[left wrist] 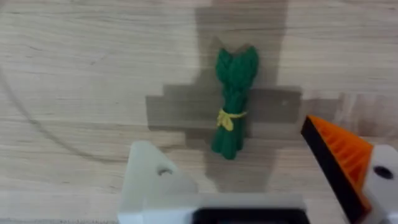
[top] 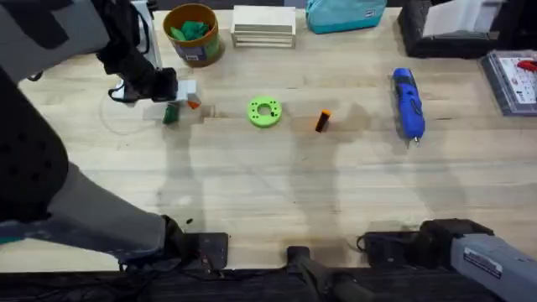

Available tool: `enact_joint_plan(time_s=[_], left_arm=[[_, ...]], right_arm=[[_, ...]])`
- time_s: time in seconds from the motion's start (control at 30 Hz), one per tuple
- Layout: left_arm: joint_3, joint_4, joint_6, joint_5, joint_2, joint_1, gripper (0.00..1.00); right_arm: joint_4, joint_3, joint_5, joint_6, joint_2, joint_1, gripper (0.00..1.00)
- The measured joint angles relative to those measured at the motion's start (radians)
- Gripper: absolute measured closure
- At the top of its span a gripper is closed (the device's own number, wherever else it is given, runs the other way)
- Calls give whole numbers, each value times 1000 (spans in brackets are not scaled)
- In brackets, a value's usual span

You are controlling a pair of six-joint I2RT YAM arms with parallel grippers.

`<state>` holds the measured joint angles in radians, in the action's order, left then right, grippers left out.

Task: Pick up the gripper from the table and insert it into the empty holder that is missing its gripper. Then pick up a screw, insert it into the mounting hole, and use the screwdriver to tighten it. Finally, clean up the table by picking up the vegetable and placing it into the bucket.

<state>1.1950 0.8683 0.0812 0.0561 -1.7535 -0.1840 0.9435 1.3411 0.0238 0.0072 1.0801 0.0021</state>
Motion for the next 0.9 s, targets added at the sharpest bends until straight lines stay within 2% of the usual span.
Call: enact_joint_plan(time_s=[0.1, 0.43, 0.47, 0.57, 0.6, 0.63, 0.83, 0.9], left_arm=[[0, -4, 20, 4, -34, -13, 14], [-5, -61, 42, 9, -54, -11, 12], [-5, -71, 46, 11, -54, -11, 377], [-5, -72, 46, 12, -54, -11, 876], [-5, -72, 51, 12, -54, -11, 962], [-5, -72, 50, 12, -54, -11, 989], [-5, -72, 51, 15, -54, -11, 976], [-5, -71, 54, 16, -54, -11, 663]], right_arm=[[7, 0, 0, 0, 0, 0, 10], [31, 0, 0, 0, 0, 0, 10], [31, 0, 0, 0, 0, 0, 8], [31, 0, 0, 0, 0, 0, 11], [31, 0, 0, 0, 0, 0, 11], [31, 0, 0, 0, 0, 0, 11], [31, 0, 0, 0, 0, 0, 10], [31, 0, 0, 0, 0, 0, 10]])
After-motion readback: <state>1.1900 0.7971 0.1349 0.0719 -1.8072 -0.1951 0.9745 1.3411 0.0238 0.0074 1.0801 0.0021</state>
